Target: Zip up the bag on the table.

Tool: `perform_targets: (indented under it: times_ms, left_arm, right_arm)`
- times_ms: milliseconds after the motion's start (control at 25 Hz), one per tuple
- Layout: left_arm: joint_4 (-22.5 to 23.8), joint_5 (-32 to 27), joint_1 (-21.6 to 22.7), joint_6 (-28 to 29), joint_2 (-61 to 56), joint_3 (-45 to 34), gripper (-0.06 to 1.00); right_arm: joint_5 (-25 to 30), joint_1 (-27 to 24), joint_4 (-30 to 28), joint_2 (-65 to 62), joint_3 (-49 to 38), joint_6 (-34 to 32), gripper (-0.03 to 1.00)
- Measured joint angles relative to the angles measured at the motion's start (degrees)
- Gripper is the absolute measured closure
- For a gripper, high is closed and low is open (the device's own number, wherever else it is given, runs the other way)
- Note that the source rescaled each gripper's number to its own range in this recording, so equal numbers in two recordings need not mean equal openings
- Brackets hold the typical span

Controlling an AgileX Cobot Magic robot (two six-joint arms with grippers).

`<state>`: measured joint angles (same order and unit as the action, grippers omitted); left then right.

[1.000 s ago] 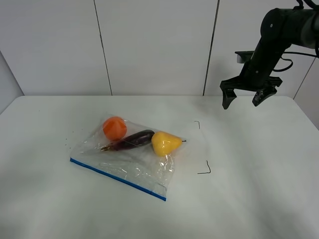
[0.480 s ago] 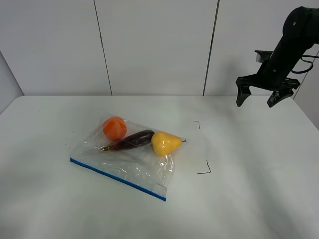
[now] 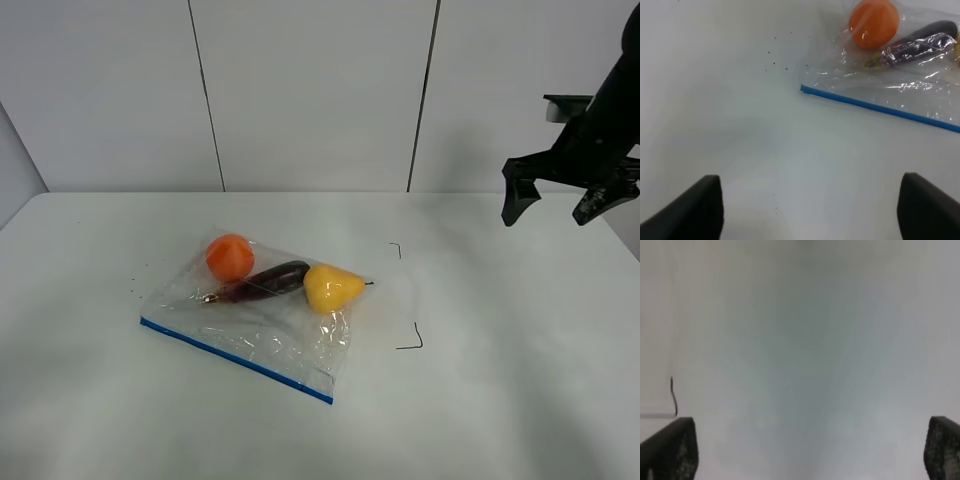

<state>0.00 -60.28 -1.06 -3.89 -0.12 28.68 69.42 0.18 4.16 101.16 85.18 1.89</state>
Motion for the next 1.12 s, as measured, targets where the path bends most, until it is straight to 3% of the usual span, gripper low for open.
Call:
perform_targets:
  times_ms: [480, 720, 960, 1120]
  left_arm:
    - [0.00, 0.00, 2.05, -0.05, 0.00, 0.00, -0.06]
    - [0.00, 0.00, 2.05, -0.05, 0.00, 0.00, -0.06]
    - [0.00, 0.00, 2.05, -0.05, 0.00, 0.00, -0.06]
    - [0.00, 0.05, 2.05, -0.05, 0.00, 0.00, -0.06]
  right_arm:
    - [-0.77, 0.00, -0.06, -32.15, -32.32, 1.27, -0.03]
    - [-7.56, 0.00, -0.13, -49.87, -46.06, 2.35, -0.03]
    - [-9.08, 0.00, -0.13, -67.47, -55.17, 0.58, -0.03]
    - [-10.46, 0.00, -0.56, -78.07, -56.63, 0.24, -0.03]
